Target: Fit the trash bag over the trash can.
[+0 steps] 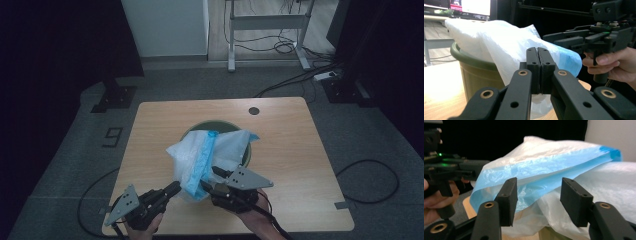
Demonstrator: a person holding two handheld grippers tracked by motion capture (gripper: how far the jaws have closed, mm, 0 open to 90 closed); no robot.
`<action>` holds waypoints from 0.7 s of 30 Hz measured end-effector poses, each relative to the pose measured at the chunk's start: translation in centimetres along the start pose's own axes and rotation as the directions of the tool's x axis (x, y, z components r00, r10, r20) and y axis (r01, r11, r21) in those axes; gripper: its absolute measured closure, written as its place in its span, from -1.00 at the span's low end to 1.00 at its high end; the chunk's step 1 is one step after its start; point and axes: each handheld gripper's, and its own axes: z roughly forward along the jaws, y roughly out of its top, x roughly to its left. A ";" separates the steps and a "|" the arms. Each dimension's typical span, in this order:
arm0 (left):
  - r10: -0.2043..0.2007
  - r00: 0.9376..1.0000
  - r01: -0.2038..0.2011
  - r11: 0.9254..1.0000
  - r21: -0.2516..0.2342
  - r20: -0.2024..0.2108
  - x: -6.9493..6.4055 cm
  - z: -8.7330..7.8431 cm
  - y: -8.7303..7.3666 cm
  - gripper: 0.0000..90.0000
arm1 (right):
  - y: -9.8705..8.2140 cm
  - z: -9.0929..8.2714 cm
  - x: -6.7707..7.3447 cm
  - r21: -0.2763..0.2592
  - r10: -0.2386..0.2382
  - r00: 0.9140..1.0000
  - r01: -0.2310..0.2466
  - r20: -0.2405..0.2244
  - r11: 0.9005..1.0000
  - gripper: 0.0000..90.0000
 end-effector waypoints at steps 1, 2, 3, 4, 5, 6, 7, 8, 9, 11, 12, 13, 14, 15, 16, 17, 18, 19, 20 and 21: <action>-0.004 1.000 0.004 1.000 0.003 0.003 0.0 0.0 -0.1 0.92 | -0.2 0.1 0.2 0.007 -0.011 1.000 0.011 0.006 1.000 0.00; -0.006 1.000 0.006 1.000 0.010 0.006 0.1 0.0 -0.1 0.87 | -0.3 0.3 0.4 0.015 -0.024 1.000 0.024 0.012 1.000 0.01; -0.005 1.000 0.005 1.000 0.014 0.006 0.0 -0.1 0.0 0.78 | -0.4 0.4 0.6 0.023 -0.037 0.999 0.036 0.016 0.999 0.02; 0.001 1.000 -0.001 1.000 0.010 -0.002 -0.1 -0.2 0.2 0.67 | -0.5 0.6 0.8 0.030 -0.046 0.999 0.046 0.021 0.999 0.03; 0.011 1.000 -0.011 1.000 0.003 -0.020 -0.3 -0.4 0.4 0.57 | -0.6 0.7 0.9 0.037 -0.056 0.998 0.055 0.024 0.998 0.04; 0.019 0.999 -0.019 1.000 -0.004 -0.029 -0.5 -0.6 0.9 0.48 | -0.6 0.9 0.9 0.044 -0.064 0.998 0.063 0.028 0.997 0.05; 0.022 0.999 -0.023 1.000 -0.006 -0.032 -0.6 -0.7 1.3 0.38 | -0.7 1.0 1.0 0.051 -0.070 0.997 0.068 0.029 0.996 0.07; 0.037 0.998 -0.037 0.999 0.000 -0.044 -0.9 -0.7 1.9 0.30 | -0.7 1.1 1.0 0.054 -0.073 0.997 0.072 0.029 0.996 0.08; 0.050 0.997 -0.050 0.999 0.005 -0.051 -1.0 -0.7 2.3 0.23 | -0.7 1.2 1.1 0.058 -0.077 0.997 0.075 0.032 0.996 0.08; 0.070 0.996 -0.069 0.997 0.023 -0.062 -1.3 -0.4 3.3 0.15 | -0.8 1.2 1.1 0.062 -0.078 0.996 0.076 0.034 0.995 0.10; 0.078 0.995 -0.076 0.996 0.038 -0.064 -1.4 -0.1 3.7 0.11 | -0.8 1.3 1.1 0.065 -0.080 0.996 0.078 0.034 0.995 0.10; 0.084 0.994 -0.080 0.995 0.061 -0.067 -1.4 0.3 4.2 0.08 | -0.8 1.3 1.1 0.069 -0.083 0.996 0.080 0.033 0.994 0.11; 0.092 0.993 -0.085 0.993 0.083 -0.077 -1.5 0.7 4.6 0.05 | -0.8 1.4 1.2 0.072 -0.087 0.996 0.085 0.034 0.994 0.11; 0.097 0.992 -0.088 0.991 0.106 -0.086 -1.6 1.2 5.0 0.04 | -0.9 1.4 1.2 0.073 -0.088 0.995 0.085 0.035 0.994 0.11; 0.099 0.992 -0.088 0.988 0.129 -0.083 -1.5 1.7 5.4 0.02 | -0.9 1.4 1.3 0.075 -0.091 0.995 0.088 0.034 0.993 0.12; 0.102 0.991 -0.088 0.984 0.157 -0.083 -1.4 2.3 5.7 0.01 | -0.9 1.5 1.3 0.076 -0.094 0.995 0.091 0.034 0.993 0.12; 0.105 0.990 -0.087 0.980 0.180 -0.092 -1.3 2.9 6.0 0.00 | -0.9 1.5 1.3 0.079 -0.096 0.995 0.093 0.035 0.993 0.12; 0.106 0.990 -0.086 0.976 0.202 -0.093 -1.2 3.4 6.3 0.00 | -0.9 1.5 1.3 0.080 -0.095 0.995 0.092 0.034 0.993 0.12; 0.110 0.989 -0.086 0.970 0.229 -0.094 -1.1 4.0 6.6 0.00 | -1.0 1.5 1.3 0.081 -0.095 0.995 0.092 0.033 0.992 0.12; 0.121 0.986 -0.090 0.963 0.252 -0.111 -1.1 4.5 6.7 -0.01 | -1.0 1.5 1.3 0.081 -0.094 0.995 0.092 0.032 0.992 0.12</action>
